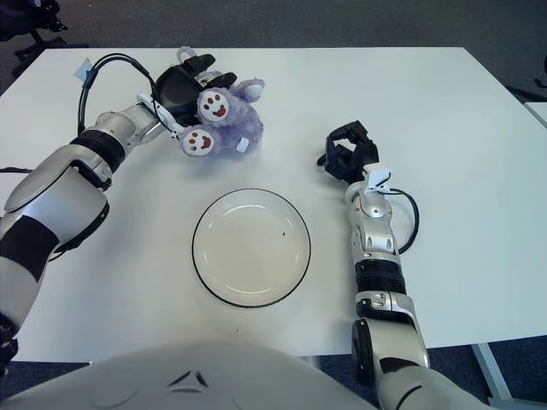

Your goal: Put the doll into the plate.

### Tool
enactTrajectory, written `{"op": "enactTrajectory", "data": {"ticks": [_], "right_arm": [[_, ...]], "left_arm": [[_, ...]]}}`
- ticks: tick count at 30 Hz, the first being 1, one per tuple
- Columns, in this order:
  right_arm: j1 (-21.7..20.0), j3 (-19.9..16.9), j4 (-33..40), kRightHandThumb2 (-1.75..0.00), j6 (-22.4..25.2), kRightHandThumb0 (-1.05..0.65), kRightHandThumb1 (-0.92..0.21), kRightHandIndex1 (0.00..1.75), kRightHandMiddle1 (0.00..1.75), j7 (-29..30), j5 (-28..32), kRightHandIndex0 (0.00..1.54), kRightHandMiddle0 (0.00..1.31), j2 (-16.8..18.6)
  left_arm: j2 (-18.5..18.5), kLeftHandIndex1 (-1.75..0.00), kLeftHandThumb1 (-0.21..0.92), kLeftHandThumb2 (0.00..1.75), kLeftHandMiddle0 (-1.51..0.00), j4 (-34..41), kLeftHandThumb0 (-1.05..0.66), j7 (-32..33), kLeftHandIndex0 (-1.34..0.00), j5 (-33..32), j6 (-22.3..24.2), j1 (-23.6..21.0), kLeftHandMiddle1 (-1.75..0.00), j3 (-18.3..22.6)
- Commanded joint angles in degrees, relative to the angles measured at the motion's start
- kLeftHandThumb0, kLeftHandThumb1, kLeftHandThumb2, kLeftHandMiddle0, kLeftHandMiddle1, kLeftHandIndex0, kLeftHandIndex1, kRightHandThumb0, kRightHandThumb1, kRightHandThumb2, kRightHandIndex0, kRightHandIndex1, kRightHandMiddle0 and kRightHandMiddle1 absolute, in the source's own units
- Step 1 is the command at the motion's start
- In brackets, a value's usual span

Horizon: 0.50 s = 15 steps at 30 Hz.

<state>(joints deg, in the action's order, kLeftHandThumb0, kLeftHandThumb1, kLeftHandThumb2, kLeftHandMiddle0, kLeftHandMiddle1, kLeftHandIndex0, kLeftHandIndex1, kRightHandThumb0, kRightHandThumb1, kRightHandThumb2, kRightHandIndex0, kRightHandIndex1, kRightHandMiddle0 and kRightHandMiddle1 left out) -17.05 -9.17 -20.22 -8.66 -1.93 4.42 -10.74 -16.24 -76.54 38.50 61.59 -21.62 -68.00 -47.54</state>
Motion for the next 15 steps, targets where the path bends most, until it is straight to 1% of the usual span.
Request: {"op": "enactTrajectory", "data": {"ticks": [1,5,11,15], "right_arm": [[1.62,0.22,-1.81,-0.9,1.26,-0.39,-0.63,1.75,1.75,-0.86,-0.29,0.85,0.38,-0.24],[1.72,0.2,-1.96,-0.9,0.98,-0.39,-0.63,1.75,1.75,-1.09,-0.27,0.85,0.38,-0.2],[1.76,0.16,-2.2,-0.9,0.57,-0.39,-0.63,1.75,1.75,-1.5,-0.23,0.84,0.38,-0.28],[1.77,0.16,-2.4,-0.9,0.23,-0.39,-0.64,1.75,1.75,-1.87,-0.2,0.84,0.38,-0.39]], "left_arm": [[0.53,-0.01,0.9,0.0,-0.4,-0.43,-0.62,0.32,-0.28,-0.64,0.95,0.81,0.0,0.16],[1.07,-0.01,0.9,0.0,-0.39,-0.59,-0.62,0.56,-0.29,-1.87,2.07,1.18,0.0,0.93],[2.39,-0.01,0.9,0.0,-0.39,-0.87,-0.62,1.93,-0.29,-3.29,5.16,2.08,0.0,1.83],[2.82,-0.01,0.89,0.0,-0.4,-0.93,-0.61,2.78,-0.29,-3.72,6.04,2.4,0.0,2.04]]}}
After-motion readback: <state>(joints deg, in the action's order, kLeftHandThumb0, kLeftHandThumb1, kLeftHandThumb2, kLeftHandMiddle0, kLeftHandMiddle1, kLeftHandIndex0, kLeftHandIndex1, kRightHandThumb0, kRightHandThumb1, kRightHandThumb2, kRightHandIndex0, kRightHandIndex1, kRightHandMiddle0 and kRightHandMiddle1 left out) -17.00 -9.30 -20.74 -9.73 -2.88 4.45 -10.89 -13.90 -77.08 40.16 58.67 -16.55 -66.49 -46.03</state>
